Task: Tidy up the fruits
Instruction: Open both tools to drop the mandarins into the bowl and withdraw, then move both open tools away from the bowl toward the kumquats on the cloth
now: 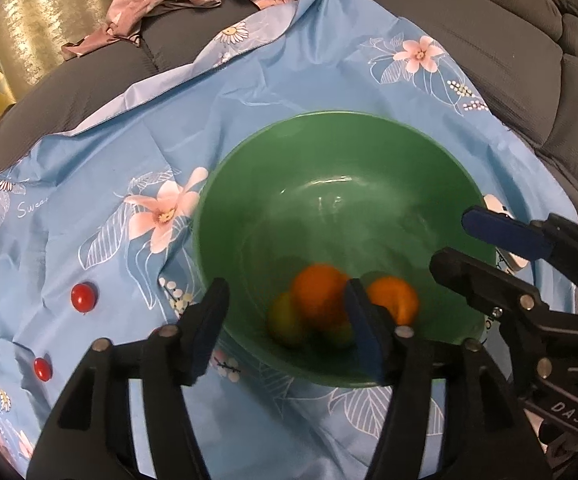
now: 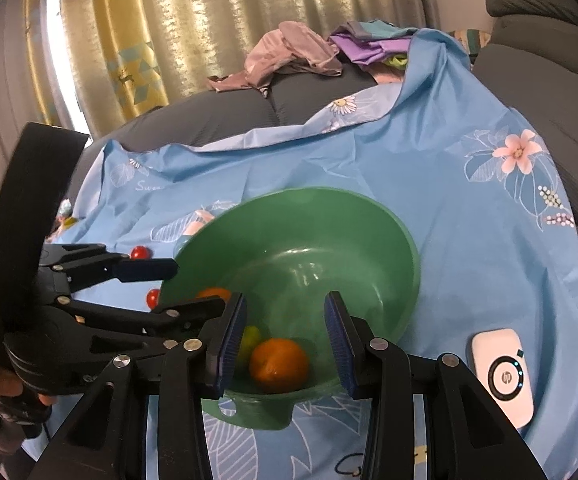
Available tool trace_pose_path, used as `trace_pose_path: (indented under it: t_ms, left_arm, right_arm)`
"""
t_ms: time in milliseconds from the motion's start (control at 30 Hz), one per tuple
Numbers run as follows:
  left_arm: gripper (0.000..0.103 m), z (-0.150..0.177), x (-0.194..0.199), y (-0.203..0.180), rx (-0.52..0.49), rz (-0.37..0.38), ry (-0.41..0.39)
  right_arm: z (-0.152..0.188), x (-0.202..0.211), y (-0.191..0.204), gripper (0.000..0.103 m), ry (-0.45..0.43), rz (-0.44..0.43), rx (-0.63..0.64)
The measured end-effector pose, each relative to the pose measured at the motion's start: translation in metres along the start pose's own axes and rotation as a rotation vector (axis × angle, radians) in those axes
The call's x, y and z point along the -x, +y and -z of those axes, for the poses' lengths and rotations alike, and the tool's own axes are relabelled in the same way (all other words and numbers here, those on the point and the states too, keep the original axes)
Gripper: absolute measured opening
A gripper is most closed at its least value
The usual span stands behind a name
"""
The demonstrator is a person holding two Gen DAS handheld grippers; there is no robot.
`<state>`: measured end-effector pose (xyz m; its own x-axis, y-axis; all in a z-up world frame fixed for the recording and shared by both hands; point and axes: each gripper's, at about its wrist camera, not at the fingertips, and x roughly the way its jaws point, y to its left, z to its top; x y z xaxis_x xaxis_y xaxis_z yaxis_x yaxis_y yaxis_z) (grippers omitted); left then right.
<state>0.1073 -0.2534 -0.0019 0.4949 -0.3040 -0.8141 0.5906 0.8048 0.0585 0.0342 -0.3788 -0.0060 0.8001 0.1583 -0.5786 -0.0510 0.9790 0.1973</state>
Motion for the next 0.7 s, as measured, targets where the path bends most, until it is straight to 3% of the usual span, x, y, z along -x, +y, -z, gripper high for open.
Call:
trace_pose_path:
  t_ms: [200,300,500,700]
  left_arm:
    - [0.077,0.016,0.021,0.015,0.032,0.010,-0.017]
    - [0.082,0.036,0.034,0.027,0.072,-0.002,-0.014]
    - [0.085,0.080,0.056,0.056,0.163,-0.059,0.019]
    - [0.085,0.120,0.081,0.081,0.250,-0.093,0.023]
  right_arm:
    - [0.003,0.014,0.000,0.041,-0.028,-0.031,-0.039]
    - [0.009,0.025,0.009,0.041,-0.049,-0.096,-0.036]
    - [0.020,0.030,0.036,0.041,-0.025,-0.194,0.005]
    - [0.027,0.036,0.061,0.041,0.004,-0.236,0.048]
